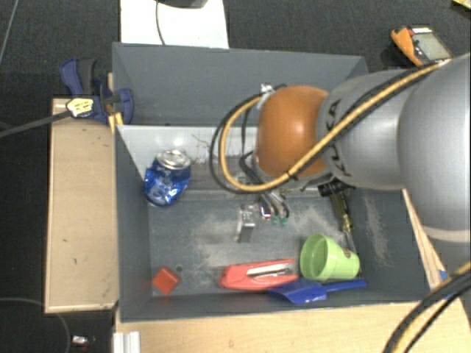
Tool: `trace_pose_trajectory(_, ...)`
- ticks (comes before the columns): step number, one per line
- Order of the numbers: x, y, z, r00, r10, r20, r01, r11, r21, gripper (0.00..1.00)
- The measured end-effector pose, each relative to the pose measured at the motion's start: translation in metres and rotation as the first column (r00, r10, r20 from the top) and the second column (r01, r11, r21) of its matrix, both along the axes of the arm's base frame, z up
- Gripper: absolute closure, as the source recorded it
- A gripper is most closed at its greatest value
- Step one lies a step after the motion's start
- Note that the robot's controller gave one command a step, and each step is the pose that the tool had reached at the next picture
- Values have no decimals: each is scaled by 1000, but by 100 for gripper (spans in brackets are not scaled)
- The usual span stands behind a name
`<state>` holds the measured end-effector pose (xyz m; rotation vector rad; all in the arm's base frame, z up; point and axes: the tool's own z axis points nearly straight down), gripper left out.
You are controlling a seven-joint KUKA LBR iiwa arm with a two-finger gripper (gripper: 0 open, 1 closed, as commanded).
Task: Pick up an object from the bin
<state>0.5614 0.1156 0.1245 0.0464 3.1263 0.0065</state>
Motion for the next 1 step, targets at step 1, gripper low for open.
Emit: trace_pose_trajectory(1,-12,-31,-14,999,-39,2,39,999,2,0)
